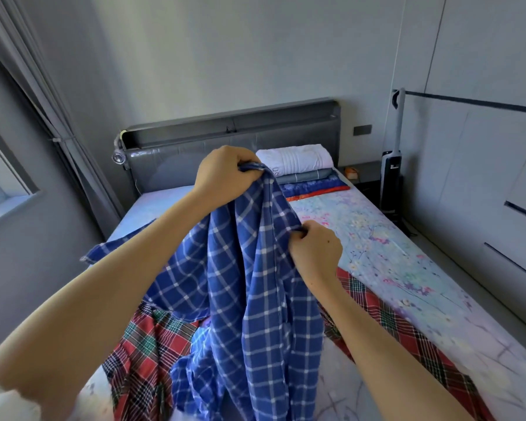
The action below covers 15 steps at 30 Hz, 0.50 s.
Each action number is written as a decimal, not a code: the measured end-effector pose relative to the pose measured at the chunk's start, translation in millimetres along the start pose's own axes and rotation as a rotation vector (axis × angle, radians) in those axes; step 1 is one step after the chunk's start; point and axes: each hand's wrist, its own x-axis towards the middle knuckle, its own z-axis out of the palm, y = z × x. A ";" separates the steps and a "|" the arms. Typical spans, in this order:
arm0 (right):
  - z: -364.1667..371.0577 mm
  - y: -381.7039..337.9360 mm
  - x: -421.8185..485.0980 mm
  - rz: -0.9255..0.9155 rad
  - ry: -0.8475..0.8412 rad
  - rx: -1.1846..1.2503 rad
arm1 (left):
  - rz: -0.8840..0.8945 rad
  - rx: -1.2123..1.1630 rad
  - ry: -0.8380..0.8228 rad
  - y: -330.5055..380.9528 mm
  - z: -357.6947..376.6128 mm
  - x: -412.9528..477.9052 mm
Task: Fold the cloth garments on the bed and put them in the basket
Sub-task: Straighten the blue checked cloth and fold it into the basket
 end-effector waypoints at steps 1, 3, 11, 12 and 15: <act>2.4 8.7 -2.6 0.022 -0.034 -0.040 | -0.007 -0.016 0.009 -0.8 1.8 -0.1; 12.0 22.9 -7.8 0.064 -0.093 -0.075 | 0.003 -0.055 0.008 0.1 4.3 0.4; 45.4 104.2 -23.4 0.306 -0.153 0.006 | -0.032 -0.215 0.185 -14.9 -11.2 14.3; 44.6 115.3 -24.6 0.330 -0.150 -0.025 | -0.050 -0.225 0.204 -21.8 -13.3 14.8; 35.1 149.2 -26.2 0.399 -0.122 -0.084 | -0.101 -0.223 0.241 -50.4 -13.7 13.2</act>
